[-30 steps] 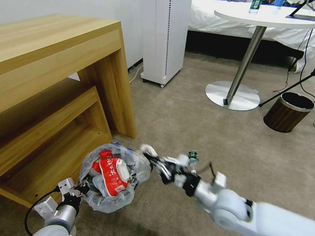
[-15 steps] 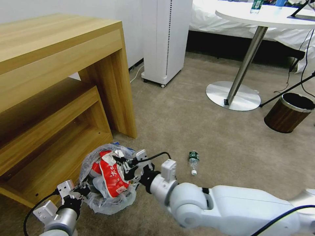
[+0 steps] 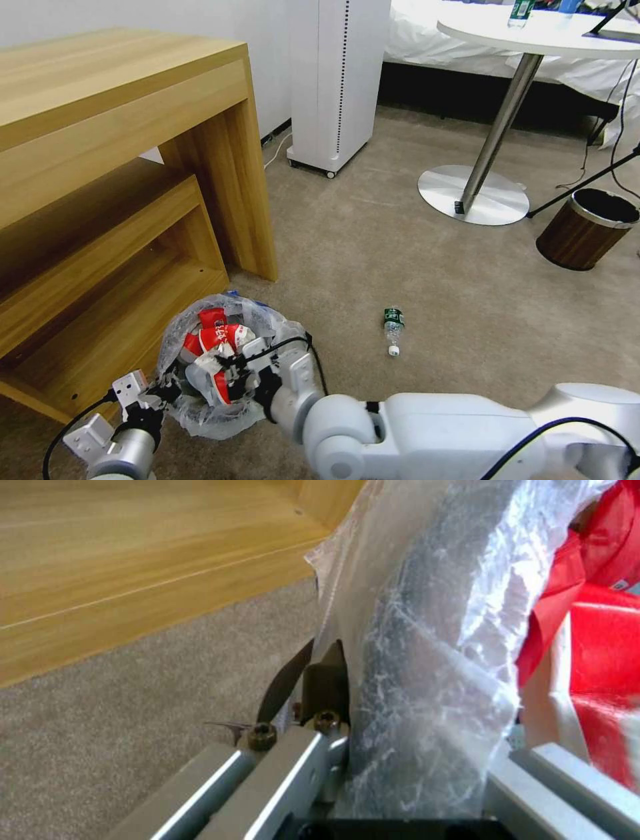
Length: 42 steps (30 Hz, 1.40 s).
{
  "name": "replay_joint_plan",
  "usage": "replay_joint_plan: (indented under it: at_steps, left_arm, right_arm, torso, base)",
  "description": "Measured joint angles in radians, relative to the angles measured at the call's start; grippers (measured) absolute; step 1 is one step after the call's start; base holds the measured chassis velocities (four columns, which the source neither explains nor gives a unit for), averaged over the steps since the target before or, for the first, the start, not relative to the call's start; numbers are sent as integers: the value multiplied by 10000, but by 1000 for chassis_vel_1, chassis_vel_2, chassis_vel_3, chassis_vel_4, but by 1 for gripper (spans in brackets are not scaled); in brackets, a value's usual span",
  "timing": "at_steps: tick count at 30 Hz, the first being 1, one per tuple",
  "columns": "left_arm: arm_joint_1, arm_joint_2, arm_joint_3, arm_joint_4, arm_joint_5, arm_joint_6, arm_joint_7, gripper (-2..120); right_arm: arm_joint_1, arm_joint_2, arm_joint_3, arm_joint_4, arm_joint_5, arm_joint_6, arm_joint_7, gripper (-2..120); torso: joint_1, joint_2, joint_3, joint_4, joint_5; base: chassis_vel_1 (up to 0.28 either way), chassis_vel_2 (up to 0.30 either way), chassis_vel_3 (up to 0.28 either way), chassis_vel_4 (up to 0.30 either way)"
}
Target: Pick up the trash bin and place the garbage on the floor into it.
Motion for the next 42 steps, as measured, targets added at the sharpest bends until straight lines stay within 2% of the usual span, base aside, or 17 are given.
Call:
replay_joint_plan:
  at_steps: [6,15,18,19,22,23,24,26,27,30,31,33,34,37,42]
  left_arm:
    - [21,14,-3,43,4,-44,37,0]
    - [18,71,-27,87,-16,-68,45,0]
    - [7,92,-26,139,-21,-74,54,0]
    - [7,92,-26,139,-21,-74,54,0]
    - [-18,108,-29,199,-29,-78,57,0]
    - [-18,108,-29,199,-29,-78,57,0]
    - [-35,105,-24,228,-29,-79,62,0]
    - [-62,102,-7,255,-29,-82,64,0]
    - [-62,102,-7,255,-29,-82,64,0]
    - [-134,128,-18,281,-59,-82,65,0]
    - [-134,128,-18,281,-59,-82,65,0]
    - [-143,133,-29,321,-67,-83,60,0]
    - [-143,133,-29,321,-67,-83,60,0]
    - [-163,96,15,387,-55,-79,58,0]
    - [-219,75,46,410,-46,-69,58,0]
  right_arm:
    - [-50,740,55,-443,335,-393,748,0]
    - [-210,764,134,-396,552,-868,1196,2]
    - [-327,721,198,-395,376,-741,1049,17]
    - [-327,721,198,-395,376,-741,1049,17]
    - [-339,571,339,-274,179,-589,663,30]
    - [-339,571,339,-274,179,-589,663,30]
    - [-334,494,388,-212,97,-543,538,37]
    - [-324,372,448,-92,27,-513,405,45]
    - [-324,372,448,-92,27,-513,405,45]
    - [-357,54,510,97,-361,-410,101,61]
    - [-357,54,510,97,-361,-410,101,61]
    - [-448,-230,603,78,-1015,-77,-470,70]
    - [-448,-230,603,78,-1015,-77,-470,70]
    - [-714,-511,955,-171,-1885,875,-1620,88]
    - [-875,-579,1182,-478,-2435,1678,-2450,99]
  torso:
    - [0,0,0,0,-1]
    - [0,1,0,-1,0]
    - [0,0,0,0,2]
    - [0,0,0,0,2]
    - [0,0,0,-1,2]
    - [0,0,0,-1,2]
    - [0,0,0,-1,2]
    - [0,0,-1,-1,2]
    - [0,0,-1,-1,2]
    - [0,0,-1,0,3]
    - [0,0,-1,0,3]
    - [-1,0,0,-1,2]
    - [-1,0,0,-1,2]
    - [0,0,0,-1,2]
    - [0,0,0,-1,2]
  base:
    - [0,0,0,0]
    - [0,0,0,0]
    - [0,0,0,0]
    - [0,0,0,0]
    - [0,0,0,0]
    - [0,0,0,0]
    - [0,0,0,0]
    - [0,0,0,0]
    - [0,0,0,0]
    - [0,0,0,0]
    - [0,0,0,0]
    - [0,0,0,0]
    - [0,0,0,0]
    - [0,0,0,0]
    - [0,0,0,0]
